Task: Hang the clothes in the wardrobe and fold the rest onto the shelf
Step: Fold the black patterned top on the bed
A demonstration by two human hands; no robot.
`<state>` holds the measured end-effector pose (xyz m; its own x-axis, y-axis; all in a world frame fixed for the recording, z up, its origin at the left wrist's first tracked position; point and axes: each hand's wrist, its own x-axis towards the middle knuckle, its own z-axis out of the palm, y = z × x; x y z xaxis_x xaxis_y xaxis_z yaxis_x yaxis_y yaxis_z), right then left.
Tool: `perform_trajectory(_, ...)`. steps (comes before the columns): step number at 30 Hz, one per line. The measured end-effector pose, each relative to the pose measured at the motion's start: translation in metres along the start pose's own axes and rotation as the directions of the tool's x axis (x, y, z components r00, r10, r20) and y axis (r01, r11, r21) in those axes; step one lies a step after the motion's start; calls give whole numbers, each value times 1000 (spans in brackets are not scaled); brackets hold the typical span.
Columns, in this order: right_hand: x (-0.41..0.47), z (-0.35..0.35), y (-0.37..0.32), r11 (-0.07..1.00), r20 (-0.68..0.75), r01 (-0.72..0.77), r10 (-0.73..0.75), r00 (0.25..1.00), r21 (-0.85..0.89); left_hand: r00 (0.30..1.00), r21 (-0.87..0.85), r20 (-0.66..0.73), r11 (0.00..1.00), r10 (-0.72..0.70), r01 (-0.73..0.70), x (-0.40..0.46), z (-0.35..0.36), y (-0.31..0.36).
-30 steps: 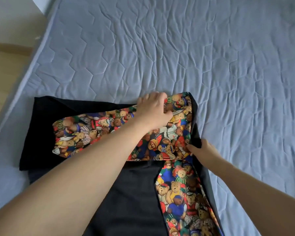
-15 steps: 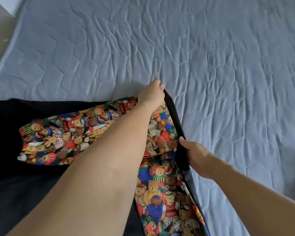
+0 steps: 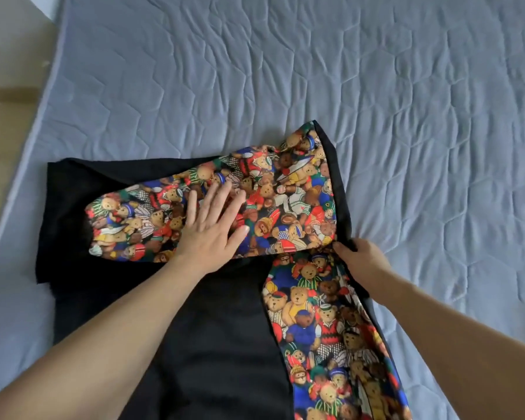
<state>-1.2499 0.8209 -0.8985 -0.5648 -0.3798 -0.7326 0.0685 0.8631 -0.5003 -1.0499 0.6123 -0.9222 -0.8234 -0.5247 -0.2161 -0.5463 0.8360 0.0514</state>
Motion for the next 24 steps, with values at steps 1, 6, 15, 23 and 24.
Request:
perform_trajectory(1, -4, 4, 2, 999, -54, 20, -22, 998, -40, 997, 29, 18, 997, -76, 75, -24, 5, -23)
perform_trajectory(6, -47, 30, 19, 994, -307, -43, 11, 952, -98, 859, 88, 82, 862, -506, 500, -111, 0, -83)
perform_trajectory(15, -136, 76, 69, 872, -243, -474, 437, 866, -121, 884, -129, 384, 933, -266, 337, -207, -15, 41)
perform_trajectory(23, -204, 63, 134, 765, 40, -643, 644, 764, -37, 762, -129, 639, 991, 104, -27, -309, 8, 119)
perform_trajectory(24, -211, 60, 132, 728, 129, -684, 674, 727, 48, 758, -118, 646, 993, 85, -11, -315, 8, 122)
